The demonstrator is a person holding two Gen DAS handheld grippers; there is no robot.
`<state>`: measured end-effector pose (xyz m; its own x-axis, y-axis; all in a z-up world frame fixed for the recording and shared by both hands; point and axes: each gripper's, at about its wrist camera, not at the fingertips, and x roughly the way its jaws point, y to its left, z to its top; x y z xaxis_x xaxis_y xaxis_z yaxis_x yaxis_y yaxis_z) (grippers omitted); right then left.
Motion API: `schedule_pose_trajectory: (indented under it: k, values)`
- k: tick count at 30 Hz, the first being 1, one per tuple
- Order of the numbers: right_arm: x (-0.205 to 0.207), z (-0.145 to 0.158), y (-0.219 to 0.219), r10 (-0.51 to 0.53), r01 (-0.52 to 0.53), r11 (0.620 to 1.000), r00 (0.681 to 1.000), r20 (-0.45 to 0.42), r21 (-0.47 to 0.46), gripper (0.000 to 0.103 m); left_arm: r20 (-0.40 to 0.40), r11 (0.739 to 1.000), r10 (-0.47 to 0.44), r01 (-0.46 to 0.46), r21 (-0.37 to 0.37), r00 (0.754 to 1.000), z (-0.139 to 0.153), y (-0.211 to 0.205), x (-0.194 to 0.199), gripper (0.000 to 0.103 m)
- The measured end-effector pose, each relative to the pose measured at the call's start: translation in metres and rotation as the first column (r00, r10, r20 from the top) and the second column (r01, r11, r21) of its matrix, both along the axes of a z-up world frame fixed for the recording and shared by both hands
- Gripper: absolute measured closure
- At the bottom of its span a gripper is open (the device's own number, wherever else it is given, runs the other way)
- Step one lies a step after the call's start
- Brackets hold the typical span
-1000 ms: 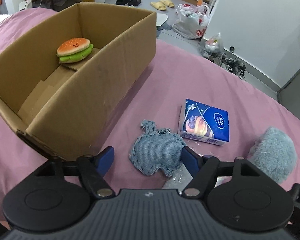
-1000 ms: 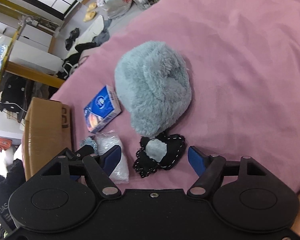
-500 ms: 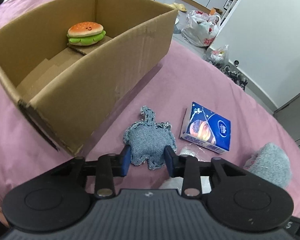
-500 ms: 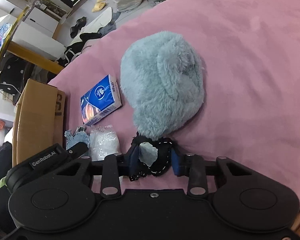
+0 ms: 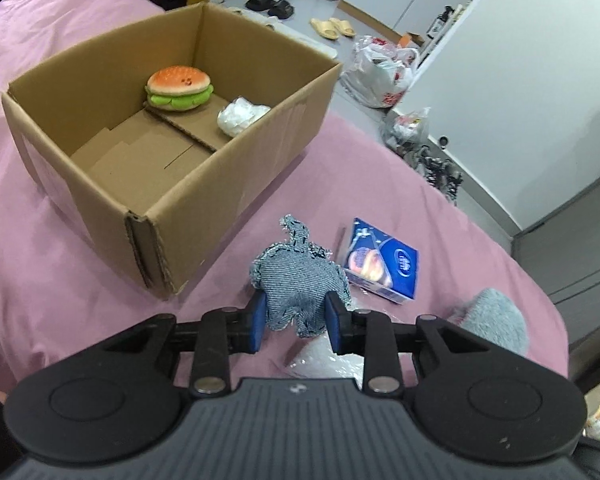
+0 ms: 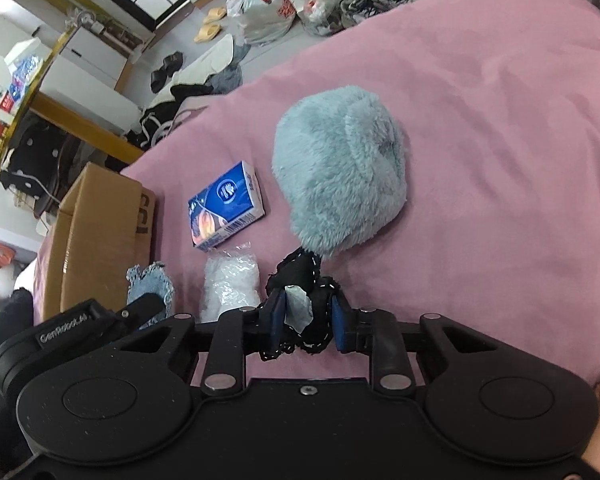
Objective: Organize soft objects
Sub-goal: 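Grasp denim heart cloth with left gripper while right gripper grasps black patterned cloth, then lift both cloths and carry them over the cardboard box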
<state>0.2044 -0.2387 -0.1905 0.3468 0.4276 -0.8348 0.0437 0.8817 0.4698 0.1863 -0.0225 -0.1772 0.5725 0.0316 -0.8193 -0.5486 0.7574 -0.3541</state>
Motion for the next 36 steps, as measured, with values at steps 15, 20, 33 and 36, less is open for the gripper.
schedule_pose_trajectory:
  k: [15,20,33,36]
  values:
    - [-0.016,0.047,0.014,-0.053,0.056,0.998,0.994,0.097,-0.023,0.079,0.053,0.987,-0.152,0.149,0.053,0.987,0.048,-0.007,-0.009,0.073]
    - [-0.020,0.070,0.021,-0.052,0.058,0.998,0.987,0.152,-0.036,0.079,0.069,0.970,-0.233,0.226,0.088,0.970,0.063,-0.008,-0.009,0.073]
    - [-0.023,0.122,0.059,0.050,-0.021,0.991,0.974,0.222,-0.132,0.079,0.141,0.937,-0.340,0.322,0.135,0.930,0.104,0.011,-0.016,0.073]
    - [-0.020,0.133,0.073,0.085,-0.048,0.986,0.969,0.232,-0.161,0.079,0.152,0.931,-0.352,0.329,0.156,0.924,0.113,0.021,-0.019,0.073]
